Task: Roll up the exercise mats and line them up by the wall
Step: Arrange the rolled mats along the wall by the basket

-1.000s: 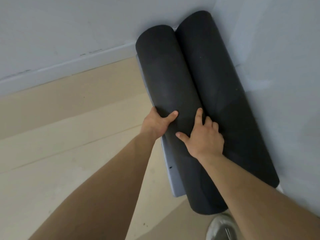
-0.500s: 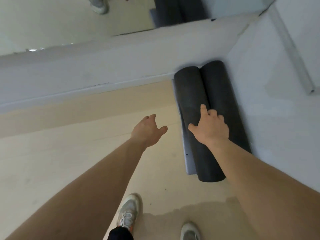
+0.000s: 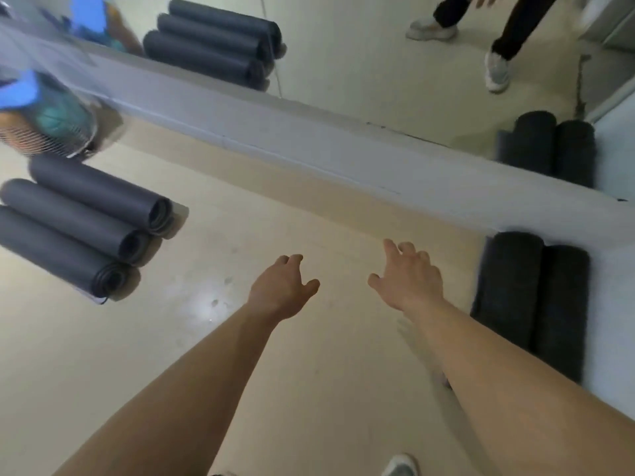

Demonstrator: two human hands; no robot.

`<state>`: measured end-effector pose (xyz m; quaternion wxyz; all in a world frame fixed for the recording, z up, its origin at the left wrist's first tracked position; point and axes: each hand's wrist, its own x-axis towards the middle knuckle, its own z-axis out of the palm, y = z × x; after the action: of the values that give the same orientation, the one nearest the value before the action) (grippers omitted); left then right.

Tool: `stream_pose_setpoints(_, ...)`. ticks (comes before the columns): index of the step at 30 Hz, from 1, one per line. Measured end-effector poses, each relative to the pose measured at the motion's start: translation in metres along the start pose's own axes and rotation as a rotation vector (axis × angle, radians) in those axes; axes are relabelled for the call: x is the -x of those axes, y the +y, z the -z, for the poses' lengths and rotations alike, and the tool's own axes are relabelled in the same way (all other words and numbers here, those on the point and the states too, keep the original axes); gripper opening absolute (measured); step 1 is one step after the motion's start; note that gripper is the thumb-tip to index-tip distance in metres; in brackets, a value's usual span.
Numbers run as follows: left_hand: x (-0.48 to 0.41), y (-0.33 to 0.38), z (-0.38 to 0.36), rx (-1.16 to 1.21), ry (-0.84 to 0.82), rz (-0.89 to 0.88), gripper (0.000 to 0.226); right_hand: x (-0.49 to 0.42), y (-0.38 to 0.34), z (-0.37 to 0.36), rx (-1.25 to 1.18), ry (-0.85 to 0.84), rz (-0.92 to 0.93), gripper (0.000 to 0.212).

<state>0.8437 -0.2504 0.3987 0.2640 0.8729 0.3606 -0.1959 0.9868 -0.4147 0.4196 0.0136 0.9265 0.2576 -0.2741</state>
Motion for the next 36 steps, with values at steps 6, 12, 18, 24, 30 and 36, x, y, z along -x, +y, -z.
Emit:
stream_pose_setpoints(6,0.064,-0.215,0.117,0.036,0.138,0.156,0.069,0.032,-0.236,0.01,0.077,0.033,0.195,0.075)
stream_pose_setpoints(12,0.12,-0.418,0.205,0.052,0.209,0.286,0.049,0.07,-0.47,-0.014,0.058,0.036,0.389,0.074)
stream_pose_setpoints(18,0.122,-0.561,0.242,0.106,0.198,0.405,0.064,0.078,-0.637,-0.06,0.132,0.011,0.578,0.066)
stream_pose_setpoints(24,0.061,-0.686,0.263,0.152,0.15,0.417,0.065,0.026,-0.768,-0.119,0.135,-0.083,0.543,0.064)
stream_pose_setpoints(30,-0.013,-0.797,0.289,0.186,0.1,0.383,0.063,-0.027,-0.877,-0.168,0.142,-0.153,0.449,0.07)
stream_pose_setpoints(36,-0.064,-0.876,0.321,0.126,0.003,0.246,0.064,-0.053,-0.945,-0.179,0.107,-0.161,0.282,0.07)
